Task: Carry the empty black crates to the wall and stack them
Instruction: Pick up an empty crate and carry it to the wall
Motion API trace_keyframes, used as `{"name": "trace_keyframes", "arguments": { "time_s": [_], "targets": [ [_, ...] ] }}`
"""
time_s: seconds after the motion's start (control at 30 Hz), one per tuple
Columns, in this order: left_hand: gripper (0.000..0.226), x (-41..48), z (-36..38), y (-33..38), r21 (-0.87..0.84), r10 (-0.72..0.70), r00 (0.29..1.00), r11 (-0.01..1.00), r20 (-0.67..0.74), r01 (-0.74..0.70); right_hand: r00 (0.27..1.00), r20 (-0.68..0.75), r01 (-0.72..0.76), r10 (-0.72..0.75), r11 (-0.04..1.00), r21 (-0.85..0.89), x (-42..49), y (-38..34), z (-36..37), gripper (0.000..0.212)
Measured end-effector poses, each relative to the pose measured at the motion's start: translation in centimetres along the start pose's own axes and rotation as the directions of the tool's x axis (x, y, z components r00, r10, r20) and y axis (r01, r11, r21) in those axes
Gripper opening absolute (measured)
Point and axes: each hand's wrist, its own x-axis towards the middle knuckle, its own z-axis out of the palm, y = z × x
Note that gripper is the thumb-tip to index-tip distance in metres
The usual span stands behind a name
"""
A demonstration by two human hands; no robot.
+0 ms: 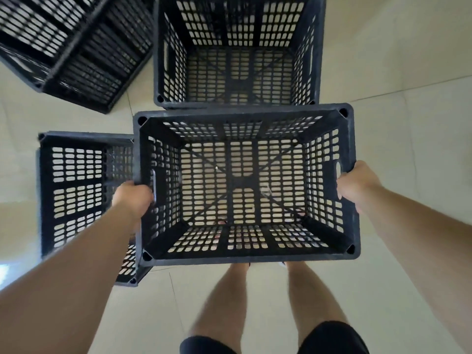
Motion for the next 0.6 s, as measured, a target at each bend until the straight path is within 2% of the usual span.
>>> {"name": "trace_keyframes", "arguments": {
  "time_s": [0.07, 0.13, 0.27, 0.37, 0.6],
  "targets": [
    [0.034, -3.7, -1.8, 0.8, 0.012, 0.020, 0.999, 1.000, 0.040, -0.020, 1.000, -0.009, 0.000, -0.001, 0.999, -0.035, -2.5, -0.4, -3.1, 0.043],
    [0.035, -7.0, -3.9, 1.4, 0.012, 0.048, 0.997, 0.999, 0.058, -0.048, 1.000, -0.017, 0.013, -0.013, 0.999, -0.041, -5.3, -0.8, -6.2, 0.045],
    [0.023, -14.4, -8.3, 2.1, 0.001, 0.092, 0.995, 0.996, 0.039, -0.092, 0.996, -0.063, 0.055, -0.058, 0.997, -0.052, -11.4, -1.5, -12.1, 0.034],
    [0.017, -18.4, -11.4, 2.0, -0.068, 0.152, 0.987, 0.987, 0.044, -0.149, 0.989, -0.106, 0.099, -0.104, 0.994, -0.051, -15.7, -1.8, -16.0, 0.032],
    [0.016, -26.3, -17.7, 1.1, -0.184, 0.176, 0.984, 0.967, -0.023, -0.177, 0.951, -0.178, 0.248, -0.253, 0.968, -0.050, -23.7, -3.2, -22.6, 0.022]
  ]
}}
